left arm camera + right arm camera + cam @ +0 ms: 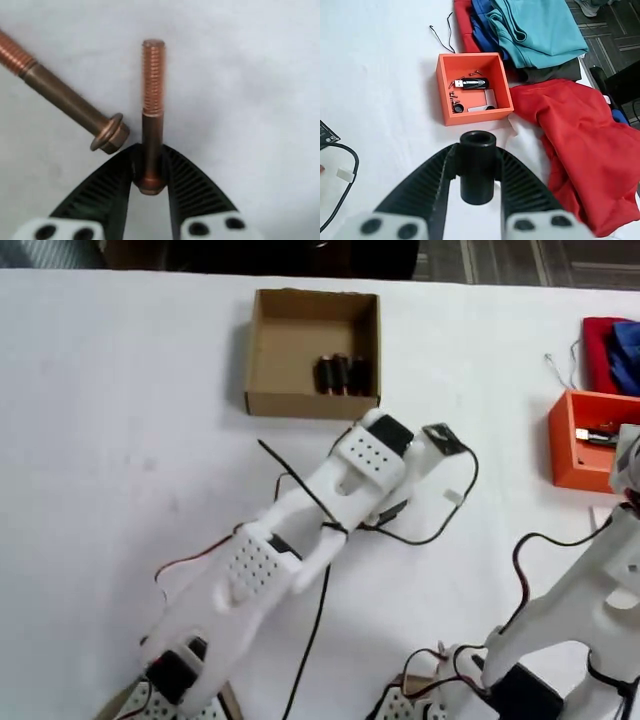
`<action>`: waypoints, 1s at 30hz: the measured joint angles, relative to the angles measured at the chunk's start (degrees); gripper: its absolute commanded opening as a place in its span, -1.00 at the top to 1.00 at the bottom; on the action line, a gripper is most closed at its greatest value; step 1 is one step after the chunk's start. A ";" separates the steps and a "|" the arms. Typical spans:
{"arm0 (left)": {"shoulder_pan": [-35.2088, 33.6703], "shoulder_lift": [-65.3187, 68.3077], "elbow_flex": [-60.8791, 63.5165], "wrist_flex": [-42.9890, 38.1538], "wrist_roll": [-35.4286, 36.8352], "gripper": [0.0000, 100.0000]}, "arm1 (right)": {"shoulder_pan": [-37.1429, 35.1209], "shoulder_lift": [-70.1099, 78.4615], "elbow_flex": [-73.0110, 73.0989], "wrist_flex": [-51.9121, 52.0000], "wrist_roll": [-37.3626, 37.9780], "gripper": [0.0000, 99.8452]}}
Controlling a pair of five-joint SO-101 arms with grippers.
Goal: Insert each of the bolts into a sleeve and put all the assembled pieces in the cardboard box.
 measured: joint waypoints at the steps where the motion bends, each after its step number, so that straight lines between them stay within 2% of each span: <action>1: -0.18 -0.53 0.26 0.09 -0.97 0.95 | 0.00 0.00 0.00 0.00 0.00 0.96; 9: -5.27 -10.90 5.63 0.88 -4.48 0.95 | 0.00 0.00 0.00 0.00 0.00 0.96; 15: -5.80 -26.99 25.32 0.88 -11.69 0.95 | 0.00 0.00 0.00 0.00 0.00 0.96; 20: -9.23 -45.54 42.46 0.88 -22.77 0.95 | 0.00 0.00 0.00 -0.53 0.00 0.96; 22: -13.71 -53.19 47.30 0.88 -29.80 0.95 | 0.00 0.00 0.00 -0.70 0.00 0.96; 25: -23.91 -61.63 52.40 0.88 -43.08 0.95 | 0.00 0.00 0.00 -0.70 0.00 0.96; 28: -35.96 -63.30 56.62 0.62 -57.23 0.95 | 0.00 0.00 0.00 -0.70 0.00 0.96; 30: -43.69 -62.42 58.81 -0.79 -62.86 0.95 | 0.00 0.00 0.00 -0.70 0.00 0.96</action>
